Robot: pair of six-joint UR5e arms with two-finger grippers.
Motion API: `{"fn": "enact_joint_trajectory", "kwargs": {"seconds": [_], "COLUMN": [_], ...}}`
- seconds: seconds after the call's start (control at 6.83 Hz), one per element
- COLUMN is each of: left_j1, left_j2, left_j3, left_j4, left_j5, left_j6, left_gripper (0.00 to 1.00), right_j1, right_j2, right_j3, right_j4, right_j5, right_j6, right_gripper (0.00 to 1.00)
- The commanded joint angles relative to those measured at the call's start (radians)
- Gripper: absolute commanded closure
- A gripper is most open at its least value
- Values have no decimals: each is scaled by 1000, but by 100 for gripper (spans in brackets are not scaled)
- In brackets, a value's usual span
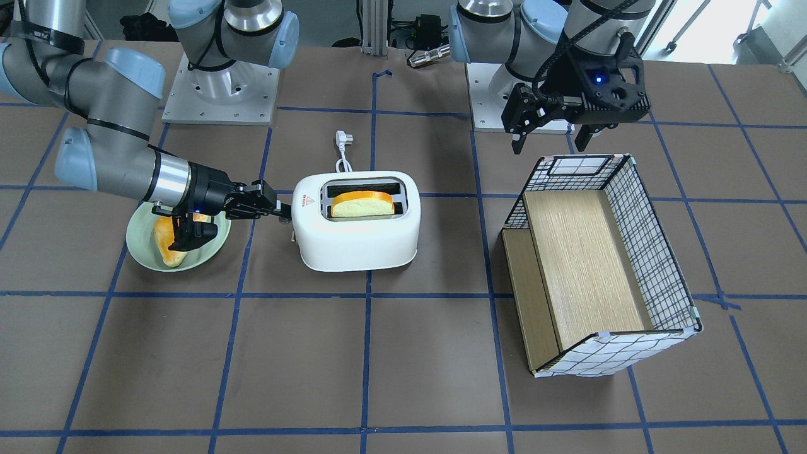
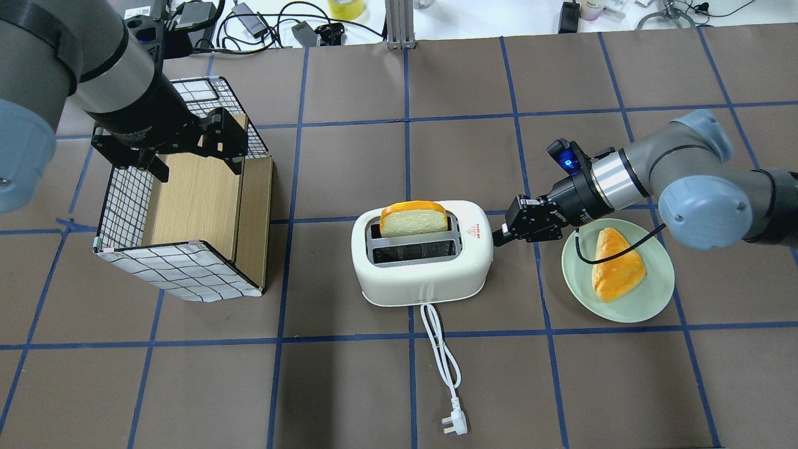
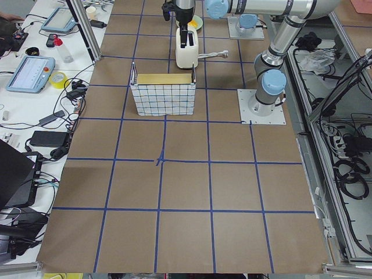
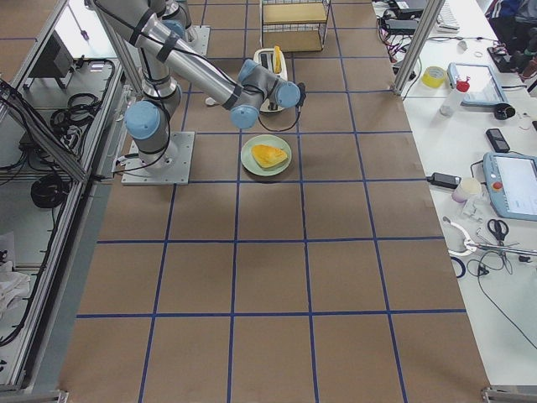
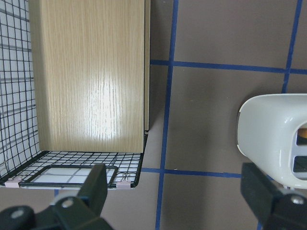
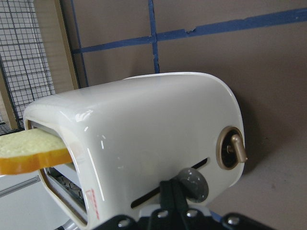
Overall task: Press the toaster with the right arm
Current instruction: 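Push the toaster lever down with the right gripper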
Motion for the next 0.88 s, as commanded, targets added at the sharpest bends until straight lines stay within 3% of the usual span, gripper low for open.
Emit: {"fn": "enact_joint_trajectory", "kwargs": {"seconds": [0.0, 0.73], "left_j1": [0, 0], "left_j2": [0, 0], "left_j3": [0, 0], "left_j4": [0, 0], "left_j5": [0, 0], "left_j6": [0, 0], "left_gripper": [0, 0], "right_j1": [0, 0], "right_j2": [18, 44], "right_j3": [9, 12], "right_j4": [-18, -30], "right_j5": [-14, -34], "right_j6": [1, 2], "right_gripper": [100, 100]}}
